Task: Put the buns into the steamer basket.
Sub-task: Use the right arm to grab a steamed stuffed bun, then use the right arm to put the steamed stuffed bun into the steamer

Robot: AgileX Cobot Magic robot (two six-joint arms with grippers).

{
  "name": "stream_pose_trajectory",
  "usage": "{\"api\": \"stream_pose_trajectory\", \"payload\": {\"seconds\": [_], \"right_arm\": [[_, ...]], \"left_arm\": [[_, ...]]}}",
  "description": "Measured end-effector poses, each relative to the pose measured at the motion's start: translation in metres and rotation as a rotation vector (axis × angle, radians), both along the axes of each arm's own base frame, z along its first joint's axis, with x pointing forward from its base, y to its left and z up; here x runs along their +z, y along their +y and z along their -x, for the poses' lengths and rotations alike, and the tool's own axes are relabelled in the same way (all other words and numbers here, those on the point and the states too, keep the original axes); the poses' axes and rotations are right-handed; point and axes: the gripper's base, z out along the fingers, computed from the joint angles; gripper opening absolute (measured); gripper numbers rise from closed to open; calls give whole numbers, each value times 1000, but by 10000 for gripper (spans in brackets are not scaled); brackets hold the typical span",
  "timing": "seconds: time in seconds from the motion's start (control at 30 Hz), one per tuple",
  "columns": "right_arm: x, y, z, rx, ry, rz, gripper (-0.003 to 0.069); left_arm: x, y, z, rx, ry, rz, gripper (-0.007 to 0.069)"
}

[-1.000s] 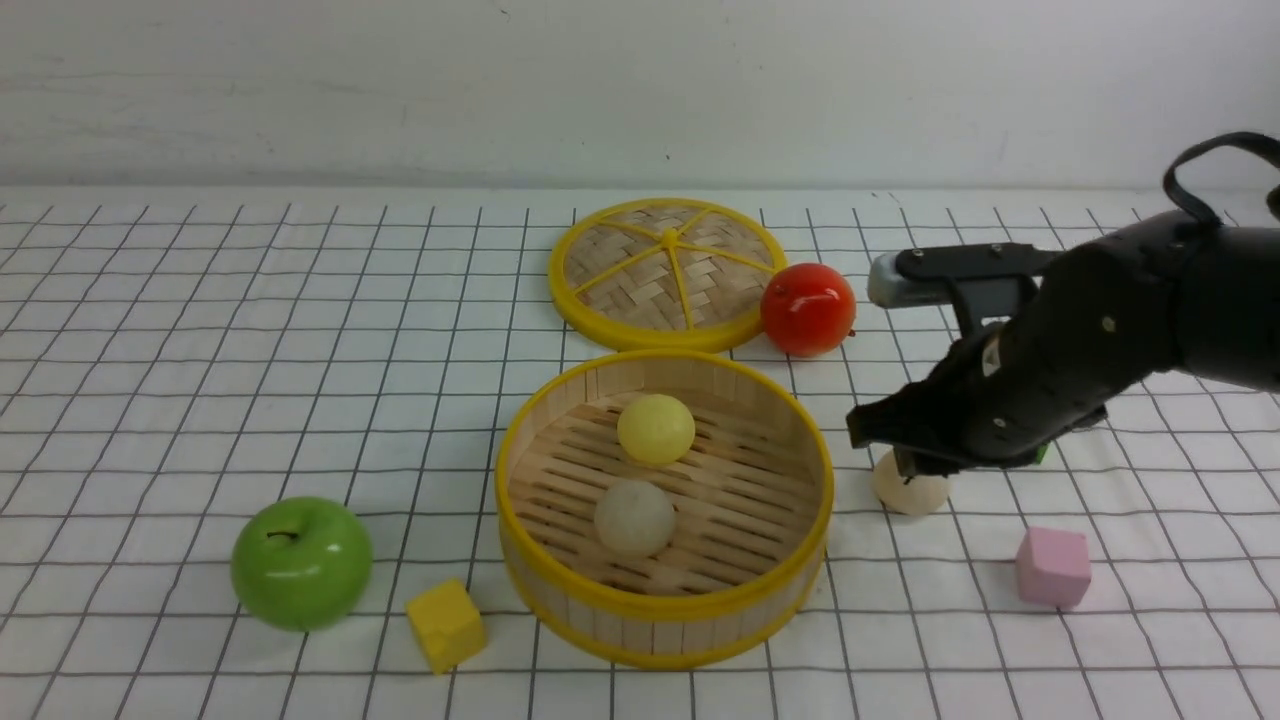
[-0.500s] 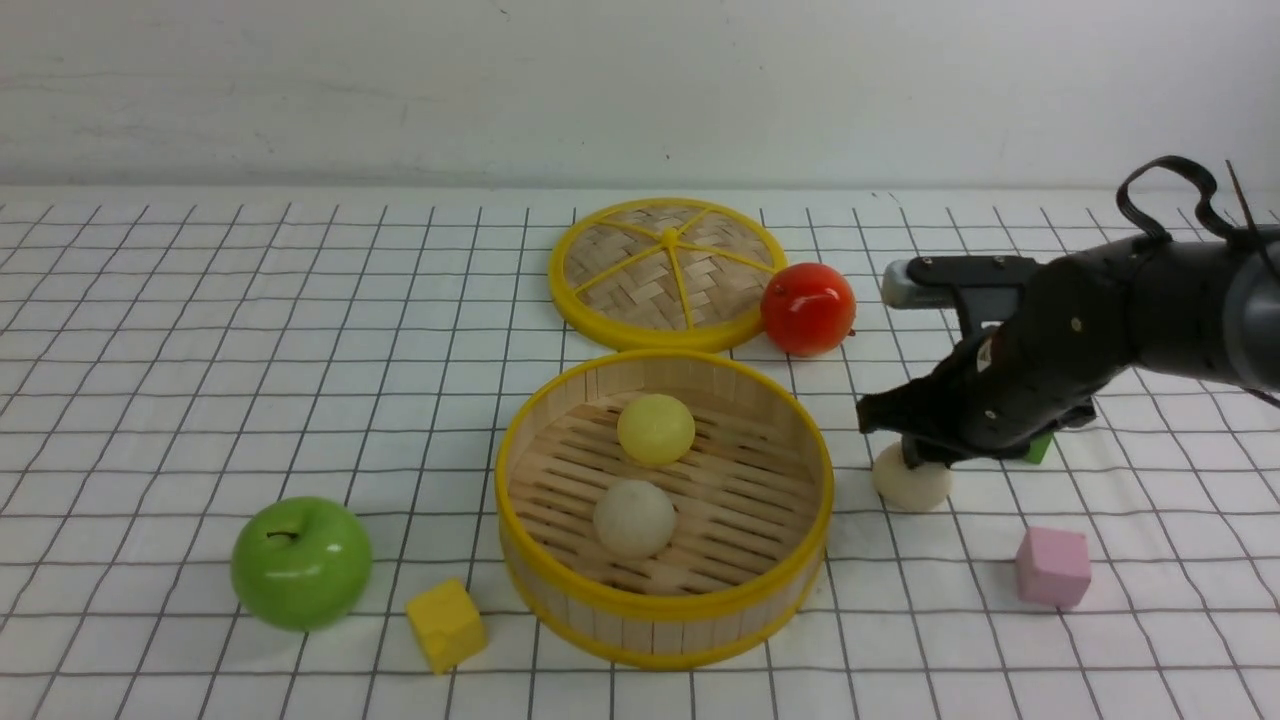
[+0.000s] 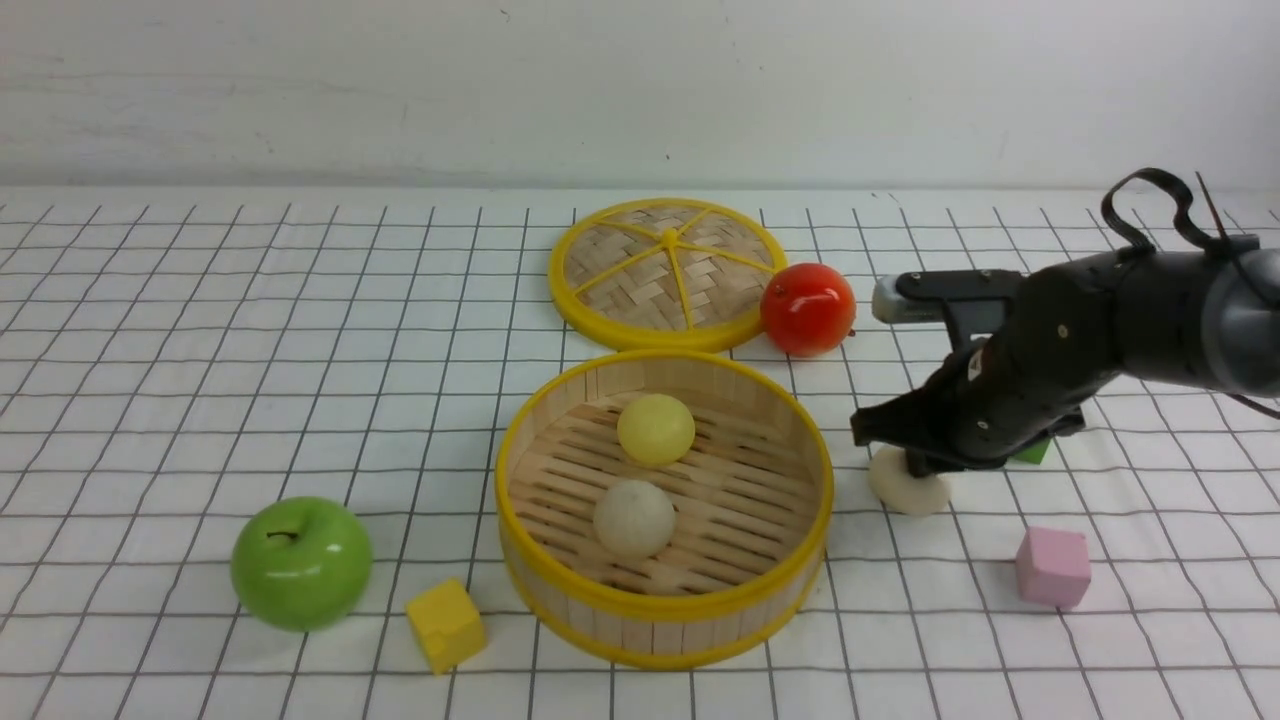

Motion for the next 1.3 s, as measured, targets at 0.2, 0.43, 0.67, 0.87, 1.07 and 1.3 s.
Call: {"api": "stream_pose_trajectory", "payload": {"seconds": [0.2, 0.43, 0.67, 0.87, 1.07, 1.3], "right_arm": [[33, 1, 8, 5, -49, -42, 3], [89, 32, 34, 134, -181, -161, 3], [42, 86, 34, 282, -140, -164, 5], [18, 96, 30, 272, -126, -167, 58], [27, 95, 32, 279, -137, -175, 247], [77, 84, 54, 385, -170, -113, 501]], "left_arm": [[0, 0, 0, 0, 0, 0, 76], [0, 0, 0, 0, 0, 0, 85], [0, 0, 0, 0, 0, 0, 92], [0, 0, 0, 0, 0, 0, 100], [0, 0, 0, 0, 0, -1, 102], [0, 0, 0, 0, 0, -1, 102]]}}
